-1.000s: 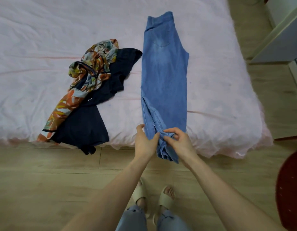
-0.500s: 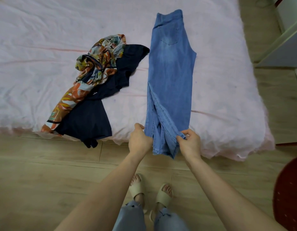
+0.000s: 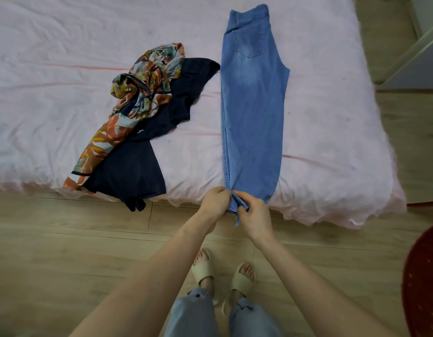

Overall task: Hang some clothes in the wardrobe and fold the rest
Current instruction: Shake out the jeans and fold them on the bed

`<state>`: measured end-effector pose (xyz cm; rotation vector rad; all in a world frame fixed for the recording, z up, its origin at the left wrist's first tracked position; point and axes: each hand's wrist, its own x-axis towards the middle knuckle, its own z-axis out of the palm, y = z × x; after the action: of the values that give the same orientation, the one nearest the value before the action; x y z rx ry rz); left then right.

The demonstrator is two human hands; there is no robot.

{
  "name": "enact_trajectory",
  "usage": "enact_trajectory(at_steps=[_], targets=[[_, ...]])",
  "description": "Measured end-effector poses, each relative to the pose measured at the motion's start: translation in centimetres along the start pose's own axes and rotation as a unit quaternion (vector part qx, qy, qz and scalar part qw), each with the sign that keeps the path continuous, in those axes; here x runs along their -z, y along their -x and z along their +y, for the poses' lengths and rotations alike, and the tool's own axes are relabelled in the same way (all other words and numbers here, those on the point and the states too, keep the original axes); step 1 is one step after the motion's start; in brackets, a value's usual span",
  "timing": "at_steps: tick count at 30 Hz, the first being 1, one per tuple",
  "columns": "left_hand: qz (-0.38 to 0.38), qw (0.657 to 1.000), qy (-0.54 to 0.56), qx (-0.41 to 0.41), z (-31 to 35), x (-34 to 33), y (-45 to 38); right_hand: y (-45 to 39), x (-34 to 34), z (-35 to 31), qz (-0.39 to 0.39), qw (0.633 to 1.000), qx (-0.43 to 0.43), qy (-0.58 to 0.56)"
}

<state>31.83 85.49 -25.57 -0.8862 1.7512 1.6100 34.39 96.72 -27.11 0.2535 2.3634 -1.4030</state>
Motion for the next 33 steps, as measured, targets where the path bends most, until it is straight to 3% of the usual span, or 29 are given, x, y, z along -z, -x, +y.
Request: enact_trajectory(at_steps=[7, 10, 14, 20, 23, 26, 30, 33], targets=[[0.034, 0.998, 0.039, 0.041, 0.2, -0.9, -0.4, 1.4, -0.3, -1.0, 0.013, 0.999, 0.015, 0.038], [0.068, 0.993, 0.082, 0.044, 1.2, -0.7, -1.1, 2.0, 0.4, -1.5, 0.006, 0.998, 0.041, -0.040], [-0.011, 0.986, 0.164, 0.010, 4.2, -1.6, -0.9, 1.5, 1.8, 0.3, 0.097, 0.994, 0.031, -0.030], [-0.083, 0.931, 0.348, -0.067, 11.7, -4.8, 0.6, -0.2, 5.5, 1.9, 0.185, 0.982, -0.034, -0.002], [-0.115, 0.923, 0.360, -0.073, 14.2, -6.4, 1.0, -0.6, 6.4, 2.0, 0.207, 0.977, -0.041, -0.009], [-0.122, 0.923, 0.357, -0.079, 16.4, -7.8, 1.5, -0.4, 6.9, 1.3, 0.278, 0.957, -0.052, -0.063], [-0.128, 0.915, 0.374, -0.082, 18.4, -9.0, 1.9, -0.4, 7.3, -0.2, 0.394, 0.916, -0.004, -0.075], [-0.131, 0.911, 0.382, -0.078, 19.6, -9.7, 2.5, -1.0, 7.8, -1.7, 0.430, 0.902, 0.031, -0.035]])
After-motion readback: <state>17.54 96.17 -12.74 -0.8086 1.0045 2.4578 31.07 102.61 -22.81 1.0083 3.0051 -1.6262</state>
